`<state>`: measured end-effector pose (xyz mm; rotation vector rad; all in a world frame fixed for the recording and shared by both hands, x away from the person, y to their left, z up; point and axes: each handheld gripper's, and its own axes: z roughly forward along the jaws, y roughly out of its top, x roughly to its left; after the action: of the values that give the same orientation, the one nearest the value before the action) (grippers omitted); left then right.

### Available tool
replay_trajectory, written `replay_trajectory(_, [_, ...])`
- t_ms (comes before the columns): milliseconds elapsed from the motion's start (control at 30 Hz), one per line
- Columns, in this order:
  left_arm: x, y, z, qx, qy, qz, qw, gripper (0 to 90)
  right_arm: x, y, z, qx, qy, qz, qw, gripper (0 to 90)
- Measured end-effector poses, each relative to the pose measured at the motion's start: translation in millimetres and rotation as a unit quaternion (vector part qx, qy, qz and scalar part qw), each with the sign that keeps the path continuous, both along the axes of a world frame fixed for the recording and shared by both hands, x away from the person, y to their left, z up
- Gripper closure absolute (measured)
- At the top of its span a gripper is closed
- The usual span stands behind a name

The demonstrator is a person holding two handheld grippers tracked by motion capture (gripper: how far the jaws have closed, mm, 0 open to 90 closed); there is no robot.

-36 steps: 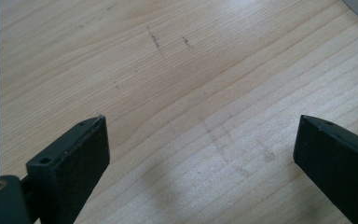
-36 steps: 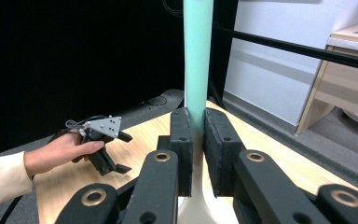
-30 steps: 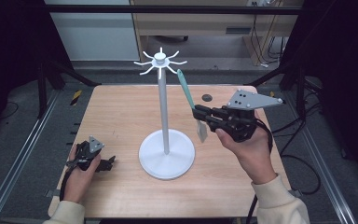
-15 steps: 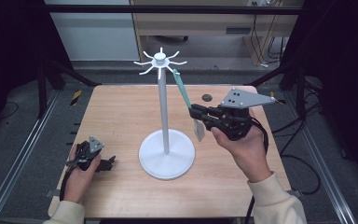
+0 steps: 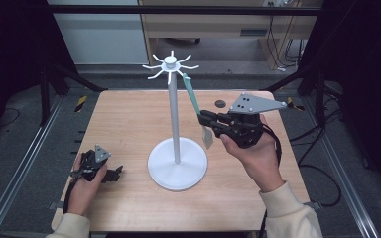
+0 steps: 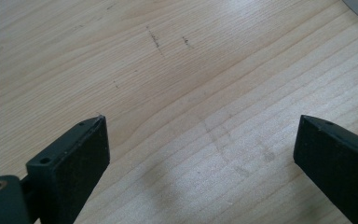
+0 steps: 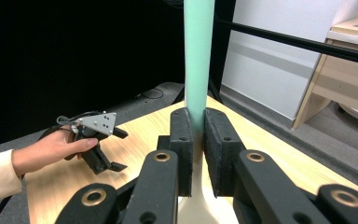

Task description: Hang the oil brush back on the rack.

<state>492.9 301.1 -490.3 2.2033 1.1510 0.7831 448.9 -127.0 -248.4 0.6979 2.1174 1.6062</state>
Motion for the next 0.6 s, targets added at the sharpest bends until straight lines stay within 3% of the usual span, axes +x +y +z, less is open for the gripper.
replay_trajectory(600, [0.0, -0.1, -0.1, 0.001, 0.001, 0.0, 1.0, 3.0, 5.2, 7.1, -0.7, -0.01, 0.005, 0.0, 0.9999, 82.1])
